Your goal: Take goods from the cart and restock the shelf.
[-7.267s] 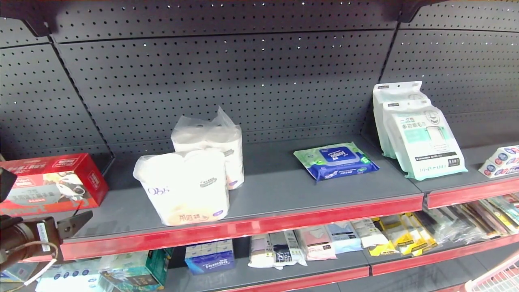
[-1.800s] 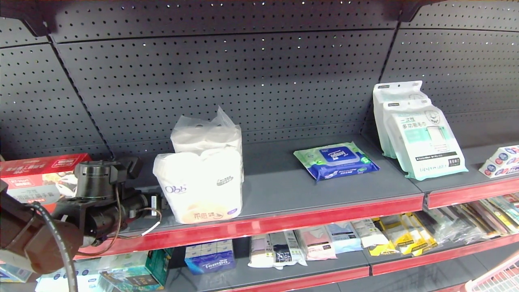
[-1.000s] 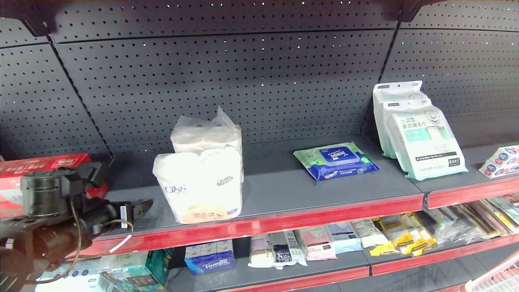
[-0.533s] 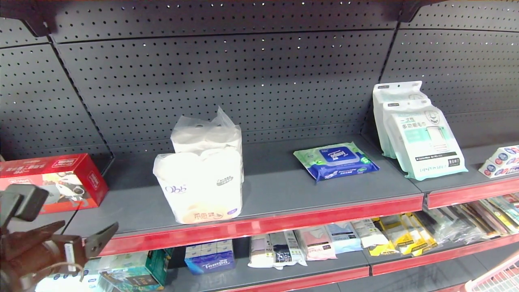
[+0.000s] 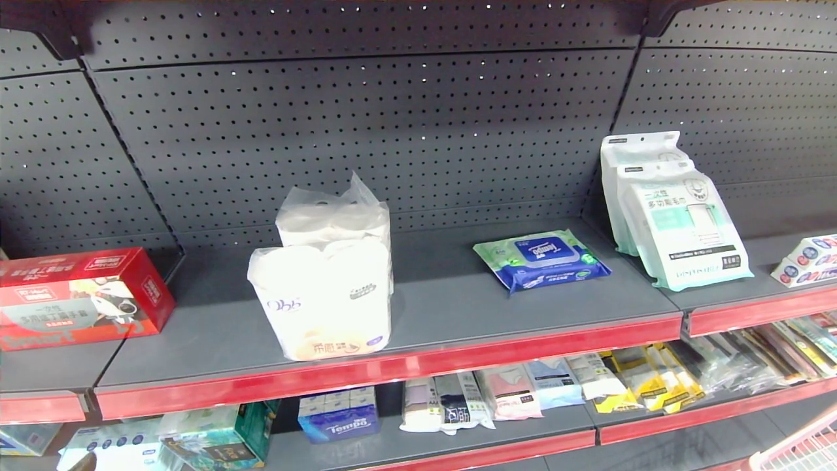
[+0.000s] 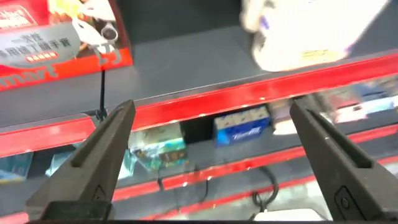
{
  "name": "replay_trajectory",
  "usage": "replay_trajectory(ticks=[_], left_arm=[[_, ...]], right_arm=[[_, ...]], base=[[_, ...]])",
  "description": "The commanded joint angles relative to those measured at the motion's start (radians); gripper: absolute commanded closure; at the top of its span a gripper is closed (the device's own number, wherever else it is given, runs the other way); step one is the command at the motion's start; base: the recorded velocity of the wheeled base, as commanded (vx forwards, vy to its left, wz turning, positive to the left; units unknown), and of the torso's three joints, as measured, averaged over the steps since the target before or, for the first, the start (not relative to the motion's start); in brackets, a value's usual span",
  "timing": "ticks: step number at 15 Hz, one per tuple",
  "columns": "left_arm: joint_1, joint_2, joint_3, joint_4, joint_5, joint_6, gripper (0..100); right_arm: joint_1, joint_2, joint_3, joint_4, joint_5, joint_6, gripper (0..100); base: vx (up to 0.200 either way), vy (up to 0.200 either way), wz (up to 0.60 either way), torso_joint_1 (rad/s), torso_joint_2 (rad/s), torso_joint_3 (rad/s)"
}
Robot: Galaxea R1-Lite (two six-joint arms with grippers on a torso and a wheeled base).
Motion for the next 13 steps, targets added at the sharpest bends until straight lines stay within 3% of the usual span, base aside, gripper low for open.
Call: replay_trajectory(ticks=[1,4,6,8,10,12,13], left_arm=[[0.004,-0.31,0.022,0.111,-0.092,0.001,0],[0.009,-0.316,0.068,0.106,-0.181,0.008,0],[0.049,-0.362,0.132,0.108,-0.189,0.027,0],[0.058,-0.389,0.14,0.108,-0.189,0.021,0],[0.058,-0.389,0.143,0.108,-0.128,0.018,0],[0.058,-0.389,0.155,0.082,0.004,0.004,0],[0.058,-0.389,0.167,0.059,0.013,-0.001,0]], right_arm=[[-0.002,0.001,0.0,0.0,0.0,0.0,0],[0.0,0.001,0.0,0.0,0.0,0.0,0],[0.0,0.001,0.0,0.001,0.0,0.0,0],[0.0,0.001,0.0,0.0,0.0,-0.002,0],[0.0,0.001,0.0,0.001,0.0,-0.003,0],[-0.002,0.001,0.0,0.001,0.0,-0.003,0],[0.0,0.001,0.0,0.001,0.0,-0.005,0]], base=[[0.0,0.0,0.0,0.0,0.0,0.0],[0.0,0.0,0.0,0.0,0.0,0.0],[0.0,0.0,0.0,0.0,0.0,0.0],[0.0,0.0,0.0,0.0,0.0,0.0],[0.0,0.0,0.0,0.0,0.0,0.0],[0.0,0.0,0.0,0.0,0.0,0.0],[0.0,0.0,0.0,0.0,0.0,0.0]])
